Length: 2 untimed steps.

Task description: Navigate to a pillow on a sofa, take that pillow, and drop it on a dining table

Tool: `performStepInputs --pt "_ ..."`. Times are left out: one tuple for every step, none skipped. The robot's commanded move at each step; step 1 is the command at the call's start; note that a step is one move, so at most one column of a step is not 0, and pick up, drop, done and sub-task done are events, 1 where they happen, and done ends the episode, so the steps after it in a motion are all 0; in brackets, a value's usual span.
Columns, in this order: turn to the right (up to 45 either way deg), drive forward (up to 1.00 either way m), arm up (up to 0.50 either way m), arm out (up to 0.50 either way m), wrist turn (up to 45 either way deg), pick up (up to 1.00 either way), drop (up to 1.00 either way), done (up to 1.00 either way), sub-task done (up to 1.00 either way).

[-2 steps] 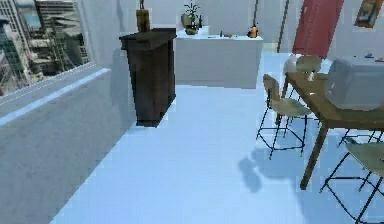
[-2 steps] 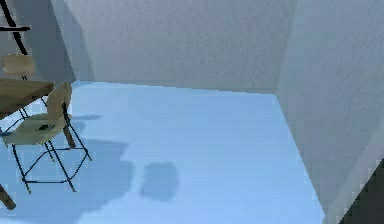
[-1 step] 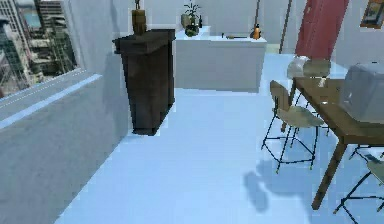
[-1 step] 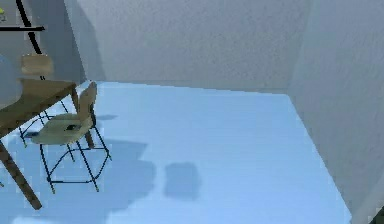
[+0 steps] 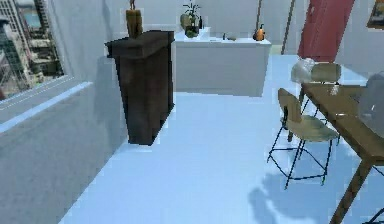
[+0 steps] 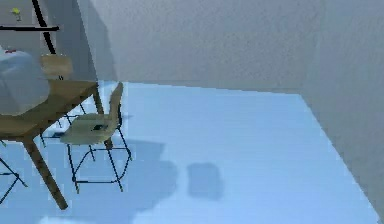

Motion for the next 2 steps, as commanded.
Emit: performStepInputs --pt "9.0 0.0 0.0 0.0 0.0 0.0 0.0 0.0 0.0" --pt "0.0 1.0 0.0 0.0 0.0 0.0 0.0 0.0 0.0"
